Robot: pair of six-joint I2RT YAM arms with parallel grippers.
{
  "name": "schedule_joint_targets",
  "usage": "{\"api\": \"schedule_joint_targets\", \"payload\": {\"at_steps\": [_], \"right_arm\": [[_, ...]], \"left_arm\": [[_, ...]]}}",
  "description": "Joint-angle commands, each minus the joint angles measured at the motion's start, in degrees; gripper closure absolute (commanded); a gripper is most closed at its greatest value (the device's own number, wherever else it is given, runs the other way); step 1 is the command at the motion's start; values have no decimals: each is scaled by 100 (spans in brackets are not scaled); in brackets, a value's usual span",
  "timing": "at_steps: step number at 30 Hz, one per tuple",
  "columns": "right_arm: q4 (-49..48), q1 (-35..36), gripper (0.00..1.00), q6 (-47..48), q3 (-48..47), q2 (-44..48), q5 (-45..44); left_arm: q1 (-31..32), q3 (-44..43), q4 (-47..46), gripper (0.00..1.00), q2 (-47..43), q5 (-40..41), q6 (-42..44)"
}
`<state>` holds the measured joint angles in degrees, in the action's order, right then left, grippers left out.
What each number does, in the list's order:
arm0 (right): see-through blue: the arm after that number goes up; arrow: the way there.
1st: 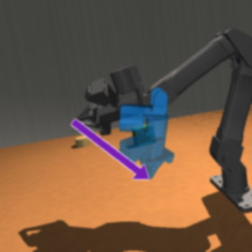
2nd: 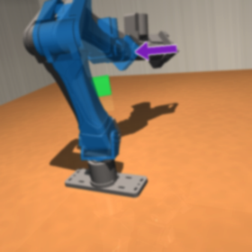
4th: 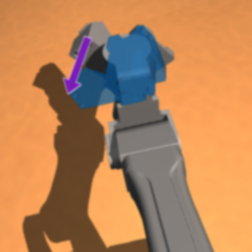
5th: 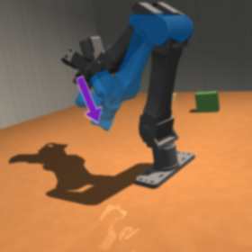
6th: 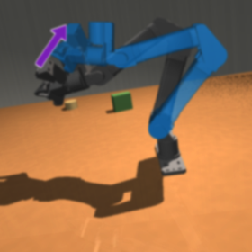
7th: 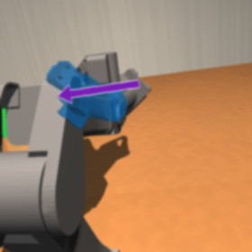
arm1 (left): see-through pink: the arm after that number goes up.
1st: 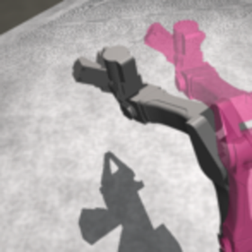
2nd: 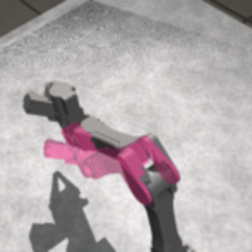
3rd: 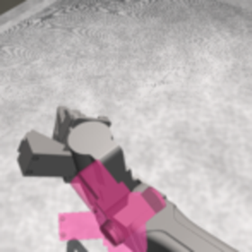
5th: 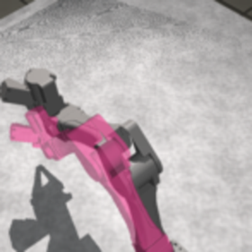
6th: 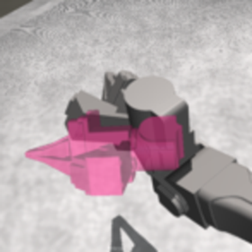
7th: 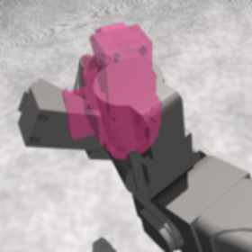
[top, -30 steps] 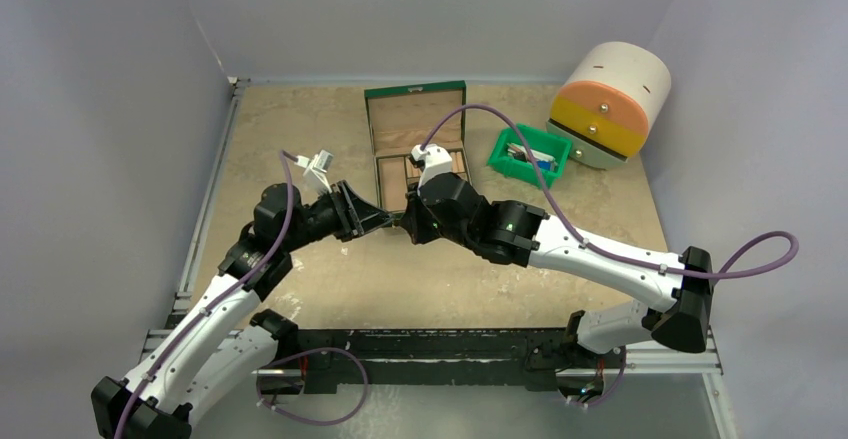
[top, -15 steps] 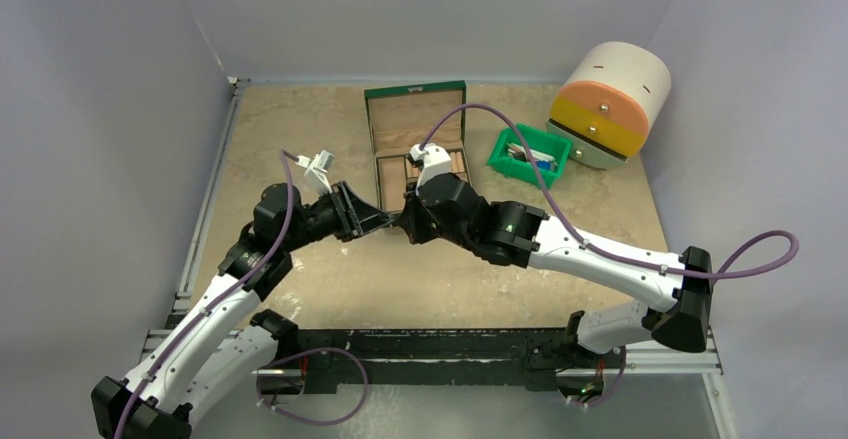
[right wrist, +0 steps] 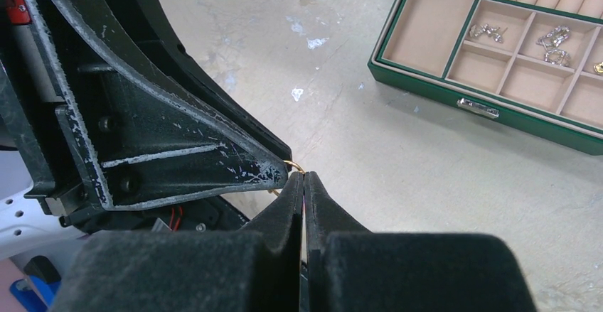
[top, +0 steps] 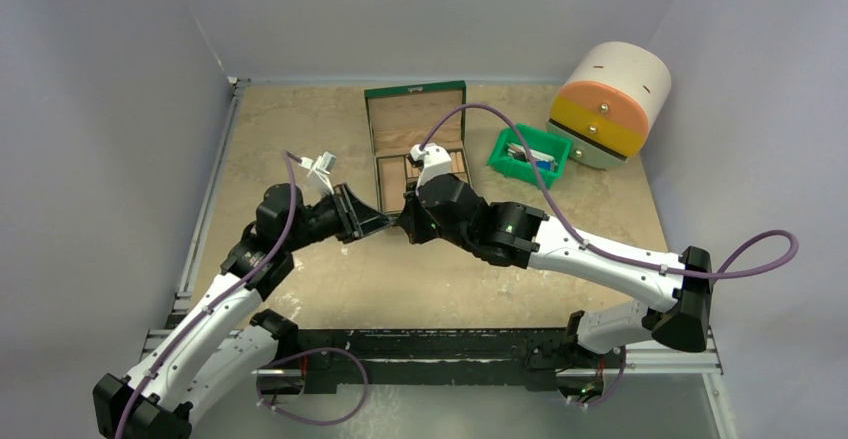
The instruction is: Organize the mixed jewelry
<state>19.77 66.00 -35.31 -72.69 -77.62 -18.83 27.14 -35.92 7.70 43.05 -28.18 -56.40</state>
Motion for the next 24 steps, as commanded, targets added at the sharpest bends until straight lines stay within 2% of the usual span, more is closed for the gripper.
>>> {"api": "schedule_joint_targets", "payload": {"at_steps": [1,3,6,16,24], "right_arm": [[-209,44,100,56,-265,19,-210],[-208,49,100,59,-264,19,-203],[-208,49,100,65,-259,11,-183],[-467,49,99,-29,8,196,-58],[-419,46,81,-90,332,749,159]], "left_arm": [[29,12,-408,85,1,-153,-57],[29,12,-416,89,1,-153,-57],[29,28,-447,100,-15,-153,-88],[29,79,-637,100,-133,-205,-170],[29,150,-683,100,-325,-191,-109]]}}
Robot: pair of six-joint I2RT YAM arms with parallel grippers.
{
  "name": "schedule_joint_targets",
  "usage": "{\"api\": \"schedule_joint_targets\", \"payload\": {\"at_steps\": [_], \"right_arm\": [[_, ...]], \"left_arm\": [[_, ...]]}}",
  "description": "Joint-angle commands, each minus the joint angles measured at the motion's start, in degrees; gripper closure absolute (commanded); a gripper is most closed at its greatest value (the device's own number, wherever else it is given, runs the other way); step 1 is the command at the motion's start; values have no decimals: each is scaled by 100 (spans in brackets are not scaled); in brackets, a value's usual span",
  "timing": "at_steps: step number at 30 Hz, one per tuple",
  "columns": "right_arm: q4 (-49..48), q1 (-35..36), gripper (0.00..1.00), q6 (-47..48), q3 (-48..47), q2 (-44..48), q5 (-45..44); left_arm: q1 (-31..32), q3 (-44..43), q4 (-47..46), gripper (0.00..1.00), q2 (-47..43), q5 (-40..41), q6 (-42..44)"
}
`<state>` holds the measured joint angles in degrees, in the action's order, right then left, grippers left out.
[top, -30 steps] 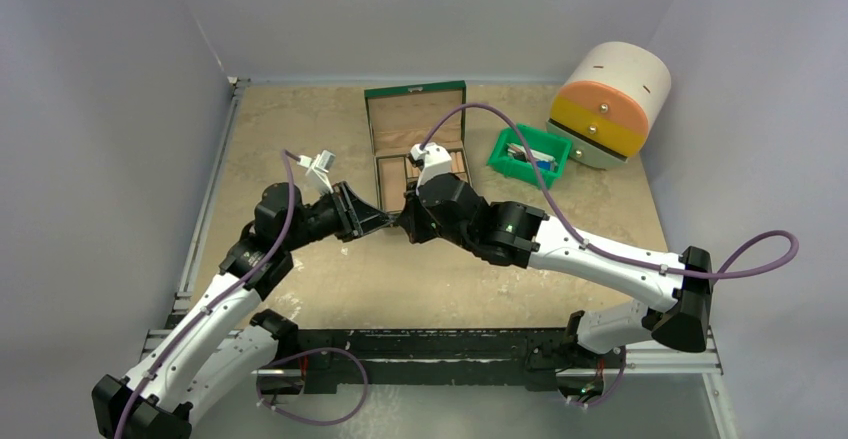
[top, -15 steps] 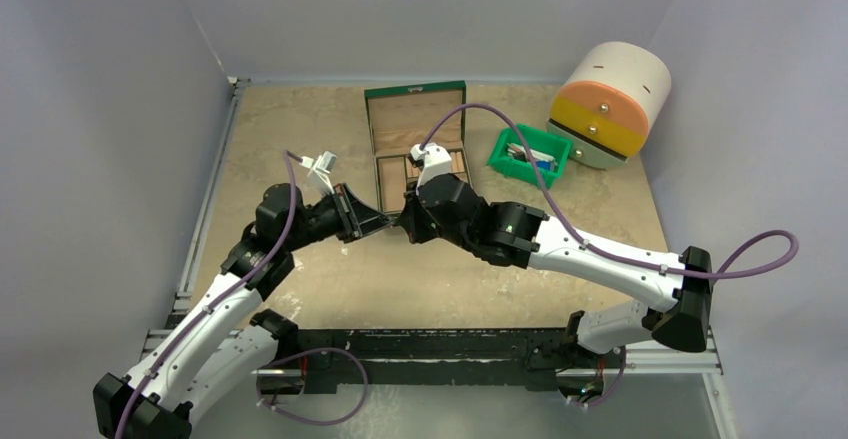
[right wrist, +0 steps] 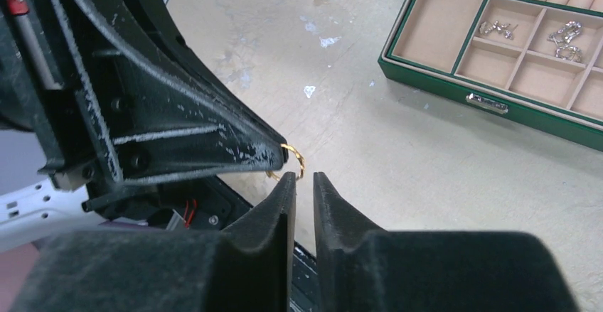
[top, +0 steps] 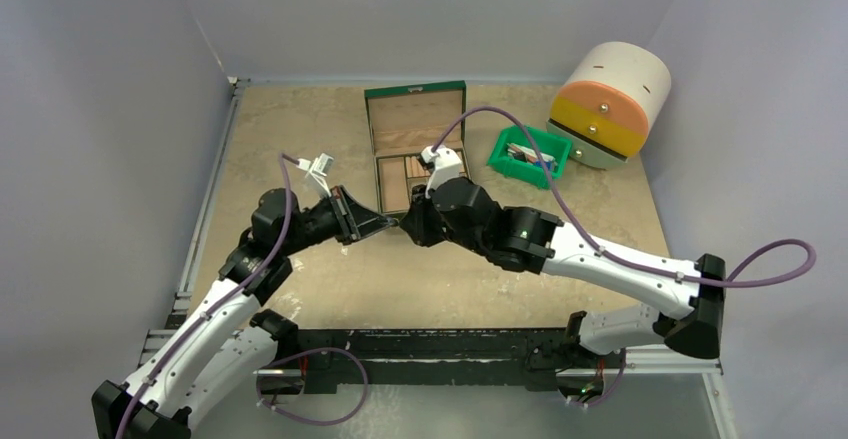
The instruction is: Organize the mixed jewelry
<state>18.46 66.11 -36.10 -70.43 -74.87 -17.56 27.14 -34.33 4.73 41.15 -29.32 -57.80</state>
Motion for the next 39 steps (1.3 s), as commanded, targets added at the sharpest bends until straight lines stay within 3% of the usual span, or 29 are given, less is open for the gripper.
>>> {"api": "schedule_joint_targets", "payload": {"at_steps": [1,5,12,17,24,39], "right_arm": [[-290,34,79,33,149,568,20],[-441,-94,71,150,385,928,291],[-1672,-1128,67,-54,1107,1534,2529],[-2351,-1290,61,-185,1234,1599,3574],[-3165,-1378,59,-543,1362,1525,4197],[-2982,-1399,59,-512,1178,1392,4479]], "left_arm": [[29,-7,-385,100,-145,-95,32],[29,7,-694,100,-213,-211,31],[29,-3,-1211,100,-454,-568,-22],[29,-36,-1383,100,-504,-838,-72],[29,-130,-1720,100,-590,-1154,-162],[29,-131,-2383,100,-648,-1448,-530]]}}
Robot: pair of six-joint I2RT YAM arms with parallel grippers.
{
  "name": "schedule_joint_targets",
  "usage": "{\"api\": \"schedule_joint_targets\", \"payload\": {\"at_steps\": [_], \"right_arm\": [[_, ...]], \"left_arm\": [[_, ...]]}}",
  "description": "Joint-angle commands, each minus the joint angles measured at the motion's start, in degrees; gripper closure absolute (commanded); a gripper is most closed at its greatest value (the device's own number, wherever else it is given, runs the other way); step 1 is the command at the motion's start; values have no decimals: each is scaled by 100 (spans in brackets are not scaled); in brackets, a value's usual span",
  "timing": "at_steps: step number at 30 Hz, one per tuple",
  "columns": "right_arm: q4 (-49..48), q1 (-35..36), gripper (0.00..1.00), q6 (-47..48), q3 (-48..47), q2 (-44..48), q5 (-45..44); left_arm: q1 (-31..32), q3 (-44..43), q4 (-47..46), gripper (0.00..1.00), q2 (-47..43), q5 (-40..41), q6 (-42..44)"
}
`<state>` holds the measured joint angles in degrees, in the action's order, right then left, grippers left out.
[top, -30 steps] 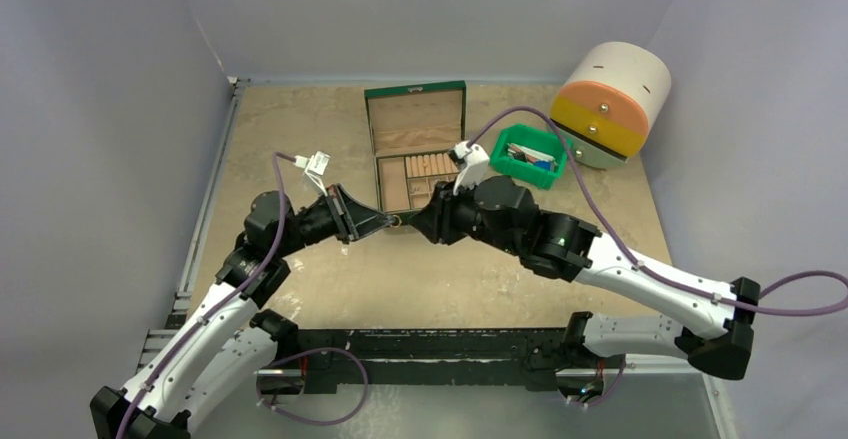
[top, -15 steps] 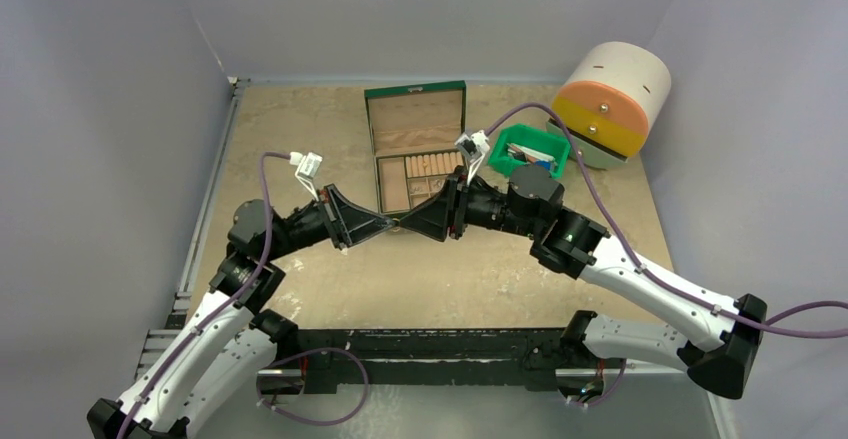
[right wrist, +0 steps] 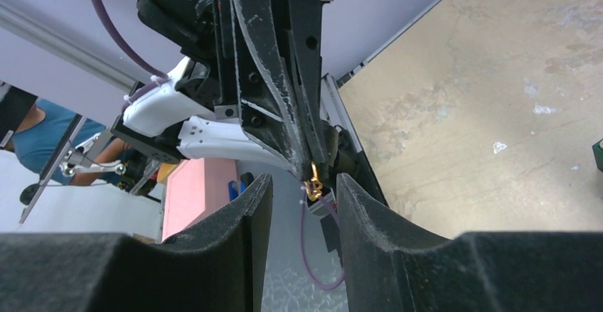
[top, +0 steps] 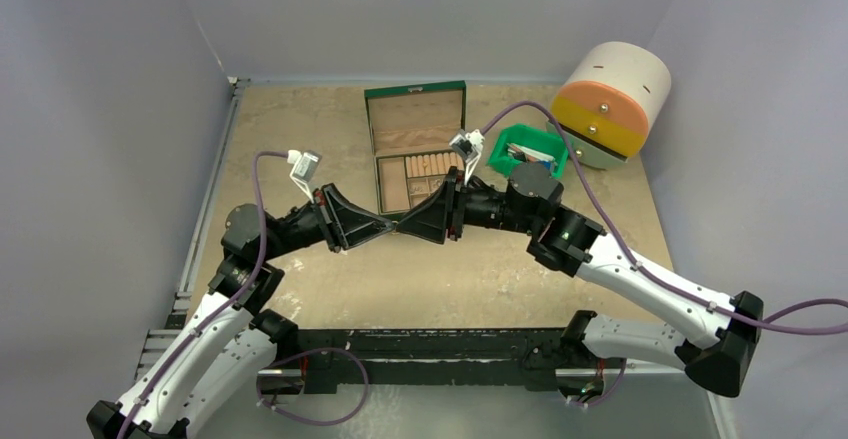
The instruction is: Organize the mixed jewelry
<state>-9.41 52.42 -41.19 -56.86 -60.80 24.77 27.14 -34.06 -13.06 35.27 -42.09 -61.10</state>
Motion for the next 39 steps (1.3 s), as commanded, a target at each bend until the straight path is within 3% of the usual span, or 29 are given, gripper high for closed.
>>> {"api": "schedule_joint_targets", "payload": {"at_steps": [1,23,29,32,39], "right_arm": [[-193,-30,59,1,-192,-24,278],[-616,-70,79,-257,-147,-87,562],[-773,-66,90,-363,-107,-166,648],[-773,-67,100,-367,-98,-187,660],[-733,-68,100,-343,-91,-152,605]], "left_arm": [[29,-140,-648,100,-63,-176,-222],[29,-84,-759,100,-23,-302,-236],[29,-54,-759,100,-34,-307,-236],[29,-54,-759,100,-39,-304,-236],[29,-87,-721,98,-40,-238,-229]]}}
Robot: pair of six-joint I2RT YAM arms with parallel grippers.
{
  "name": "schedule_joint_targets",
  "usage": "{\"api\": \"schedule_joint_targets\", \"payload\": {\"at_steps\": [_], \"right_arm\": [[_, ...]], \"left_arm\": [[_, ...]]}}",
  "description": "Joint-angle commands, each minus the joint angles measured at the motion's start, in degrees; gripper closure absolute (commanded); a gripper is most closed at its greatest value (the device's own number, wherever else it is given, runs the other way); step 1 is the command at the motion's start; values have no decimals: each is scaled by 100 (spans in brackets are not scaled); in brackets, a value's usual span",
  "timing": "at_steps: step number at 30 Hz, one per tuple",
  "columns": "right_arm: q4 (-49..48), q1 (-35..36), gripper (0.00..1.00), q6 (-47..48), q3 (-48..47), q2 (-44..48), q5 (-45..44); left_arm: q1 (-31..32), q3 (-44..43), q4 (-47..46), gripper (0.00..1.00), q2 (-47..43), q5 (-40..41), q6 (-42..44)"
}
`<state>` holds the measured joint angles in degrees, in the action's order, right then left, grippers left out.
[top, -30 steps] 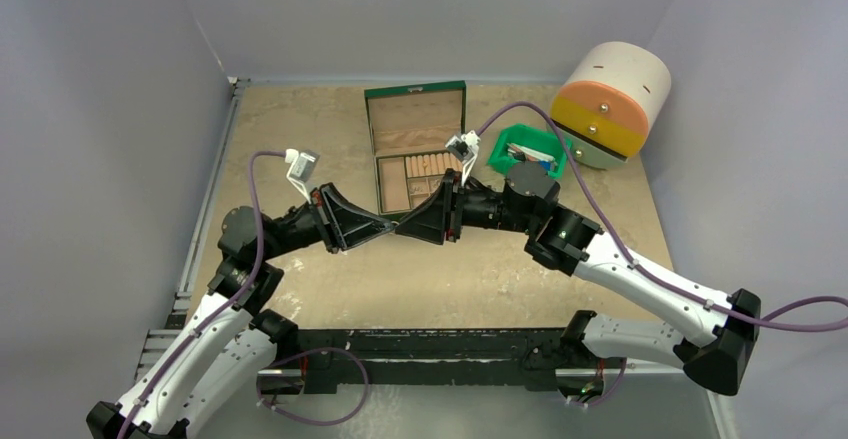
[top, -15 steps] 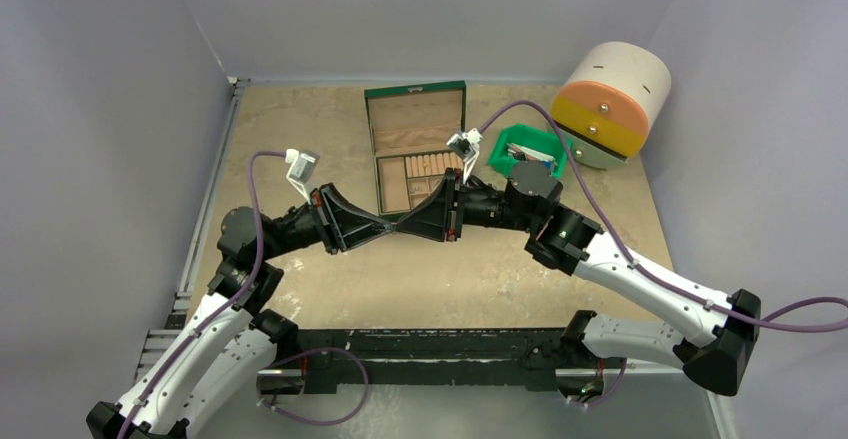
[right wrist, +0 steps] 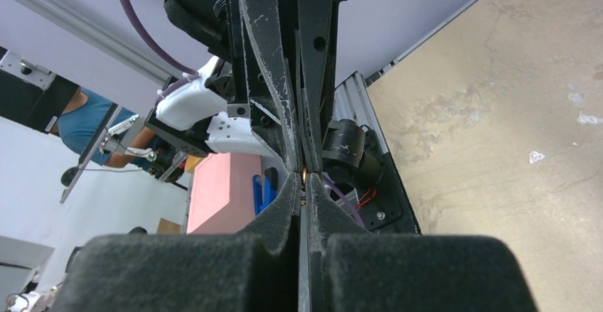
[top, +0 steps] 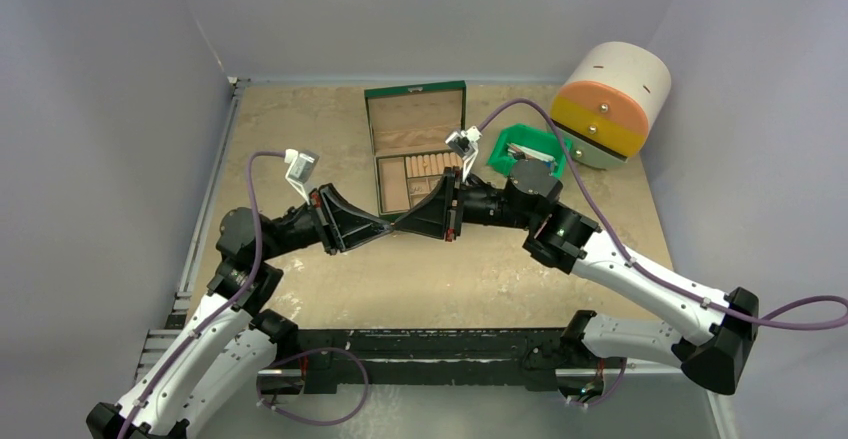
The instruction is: Organize the mixed jewelry
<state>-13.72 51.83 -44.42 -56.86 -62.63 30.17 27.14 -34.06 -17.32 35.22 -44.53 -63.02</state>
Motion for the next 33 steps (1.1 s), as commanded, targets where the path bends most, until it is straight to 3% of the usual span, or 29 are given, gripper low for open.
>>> {"api": "schedule_joint_targets", "payload": {"at_steps": [1,4,9,15,19,24,33], "right_arm": [[-295,-7,100,-17,-95,32,67],[-108,-7,100,98,-150,45,-24],[919,-11,100,498,-428,37,-639],[2296,-17,100,1241,-984,-135,-1963],[2974,-13,100,1729,-1283,-322,-2932],[3500,-69,100,2278,-1521,-755,-4140],[3560,-372,100,2940,-2112,-1896,-4925]], "left_arm": [[29,-98,-253,92,-29,39,-23],[29,-236,156,69,-44,197,200],[29,-956,2197,55,-110,1000,1504],[29,-1598,3961,53,24,2157,2755],[29,-1859,4560,53,201,2700,3138],[29,-1869,4704,54,287,3010,3283],[29,-1161,3989,53,-376,3805,3261]]}}
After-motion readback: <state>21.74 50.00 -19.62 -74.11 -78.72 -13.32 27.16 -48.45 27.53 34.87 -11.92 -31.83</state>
